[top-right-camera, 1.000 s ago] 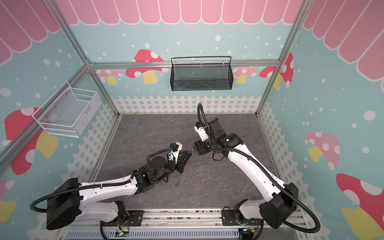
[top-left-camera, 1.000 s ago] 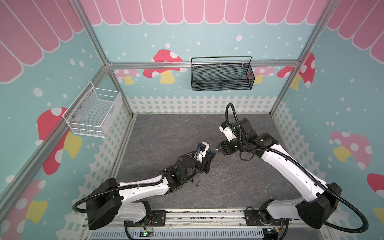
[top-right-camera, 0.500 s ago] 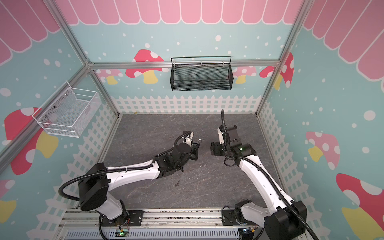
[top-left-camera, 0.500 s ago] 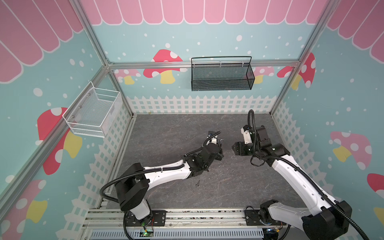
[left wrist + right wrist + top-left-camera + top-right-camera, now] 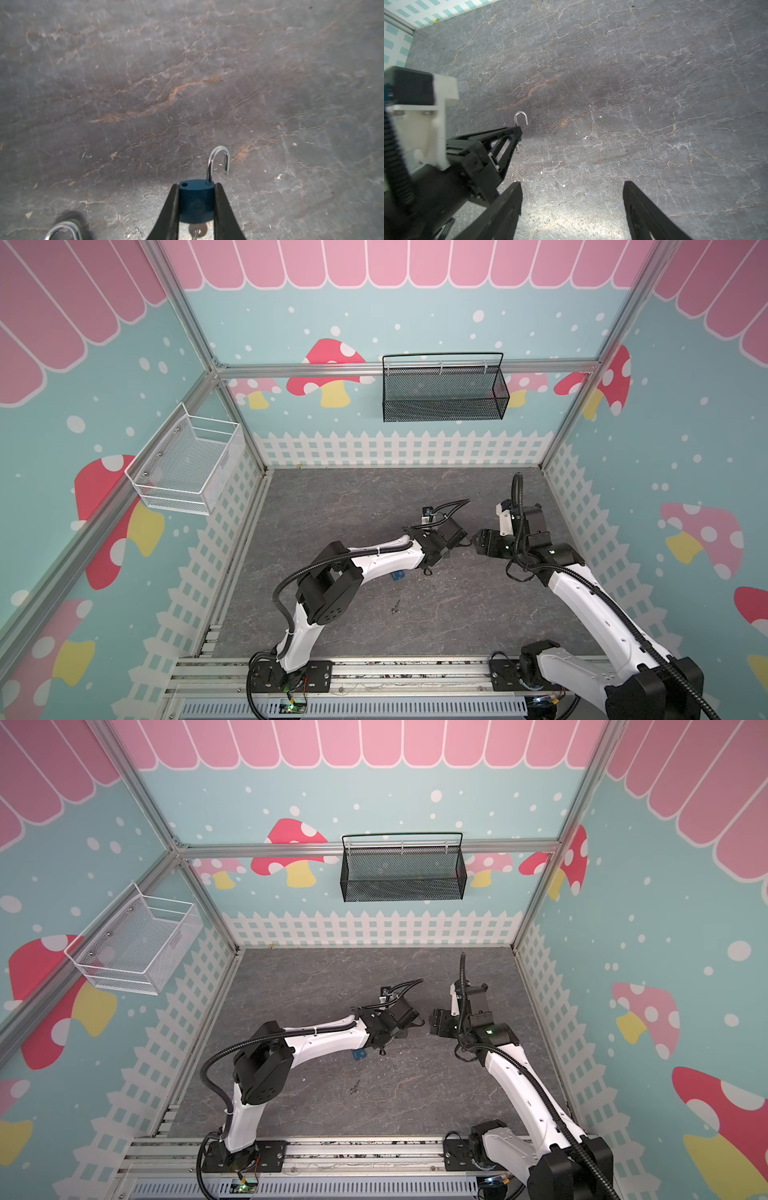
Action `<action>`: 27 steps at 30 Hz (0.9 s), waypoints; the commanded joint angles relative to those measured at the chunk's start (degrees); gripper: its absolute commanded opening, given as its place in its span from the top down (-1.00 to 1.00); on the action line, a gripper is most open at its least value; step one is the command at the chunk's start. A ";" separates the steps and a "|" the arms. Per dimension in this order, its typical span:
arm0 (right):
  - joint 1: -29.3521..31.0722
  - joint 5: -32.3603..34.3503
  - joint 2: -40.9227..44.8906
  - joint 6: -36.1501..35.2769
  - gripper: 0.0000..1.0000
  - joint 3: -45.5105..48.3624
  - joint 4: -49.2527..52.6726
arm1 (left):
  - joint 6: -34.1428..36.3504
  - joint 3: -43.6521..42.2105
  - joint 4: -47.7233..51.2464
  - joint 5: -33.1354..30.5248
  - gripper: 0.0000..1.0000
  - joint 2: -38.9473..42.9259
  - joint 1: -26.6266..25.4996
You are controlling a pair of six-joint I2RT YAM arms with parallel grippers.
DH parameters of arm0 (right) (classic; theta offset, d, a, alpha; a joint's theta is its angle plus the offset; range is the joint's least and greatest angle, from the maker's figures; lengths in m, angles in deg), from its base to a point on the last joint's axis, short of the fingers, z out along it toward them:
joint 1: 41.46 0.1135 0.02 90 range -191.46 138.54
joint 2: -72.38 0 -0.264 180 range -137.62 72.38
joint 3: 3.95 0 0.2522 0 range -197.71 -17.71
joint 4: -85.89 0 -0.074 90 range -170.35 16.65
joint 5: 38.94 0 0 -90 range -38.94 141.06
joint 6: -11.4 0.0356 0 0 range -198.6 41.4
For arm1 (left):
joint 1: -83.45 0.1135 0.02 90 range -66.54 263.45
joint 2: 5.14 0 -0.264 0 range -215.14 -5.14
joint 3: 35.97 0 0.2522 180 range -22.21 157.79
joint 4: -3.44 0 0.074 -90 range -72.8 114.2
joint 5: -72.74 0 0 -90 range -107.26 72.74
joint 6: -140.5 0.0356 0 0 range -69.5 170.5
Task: Unlock with the key
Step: 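Set the opened padlock down with the left gripper while the right gripper withdraws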
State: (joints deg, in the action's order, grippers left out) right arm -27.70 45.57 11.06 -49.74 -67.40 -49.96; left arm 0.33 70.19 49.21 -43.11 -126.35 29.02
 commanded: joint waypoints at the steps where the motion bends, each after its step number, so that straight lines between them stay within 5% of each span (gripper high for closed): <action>1: -0.48 -1.28 2.03 0.83 -0.59 1.78 -0.07 | -5.98 2.76 5.66 1.81 1.00 -2.56 0.82; 12: -0.94 -1.51 6.00 1.23 -0.62 5.14 1.52 | -11.36 4.51 6.29 6.35 1.00 -7.06 2.05; 27: -0.93 -6.51 4.65 -2.22 -0.66 -1.96 4.06 | -9.99 4.19 8.44 8.80 0.00 0.65 4.37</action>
State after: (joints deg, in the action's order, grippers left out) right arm -28.40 41.13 15.56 -50.68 -67.07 -47.12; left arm -9.29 74.45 55.83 -34.08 -131.27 32.34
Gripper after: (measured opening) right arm 0.832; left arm 0.490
